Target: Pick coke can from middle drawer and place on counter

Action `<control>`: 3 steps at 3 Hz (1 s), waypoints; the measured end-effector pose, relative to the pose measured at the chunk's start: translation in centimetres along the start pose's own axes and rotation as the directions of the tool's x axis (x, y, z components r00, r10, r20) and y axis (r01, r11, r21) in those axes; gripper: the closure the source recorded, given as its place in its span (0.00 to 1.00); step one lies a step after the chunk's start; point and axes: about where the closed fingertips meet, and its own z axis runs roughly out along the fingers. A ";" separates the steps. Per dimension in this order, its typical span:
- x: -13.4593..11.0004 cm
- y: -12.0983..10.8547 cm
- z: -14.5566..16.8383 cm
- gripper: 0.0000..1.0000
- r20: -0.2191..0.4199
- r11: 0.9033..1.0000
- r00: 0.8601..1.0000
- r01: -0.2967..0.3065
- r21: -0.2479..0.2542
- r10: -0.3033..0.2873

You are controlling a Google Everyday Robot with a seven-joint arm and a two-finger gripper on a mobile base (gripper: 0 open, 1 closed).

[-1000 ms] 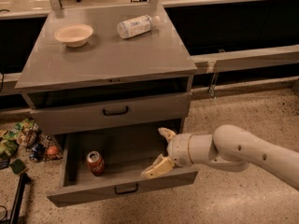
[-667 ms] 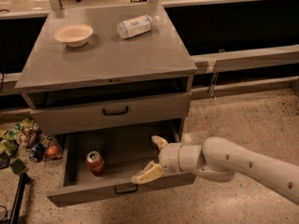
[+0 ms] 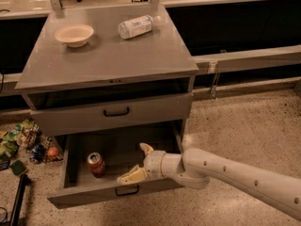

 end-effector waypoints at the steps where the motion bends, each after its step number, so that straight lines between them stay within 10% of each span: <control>1: 2.7 -3.3 7.6 0.00 0.013 1.000 0.999 0.029 -0.001 -0.029; 3: 1.9 -2.7 9.4 0.00 0.032 0.999 0.998 0.045 -0.006 -0.045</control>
Offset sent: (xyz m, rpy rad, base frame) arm 0.0637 0.0625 -0.0790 -0.0002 -0.0461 0.0143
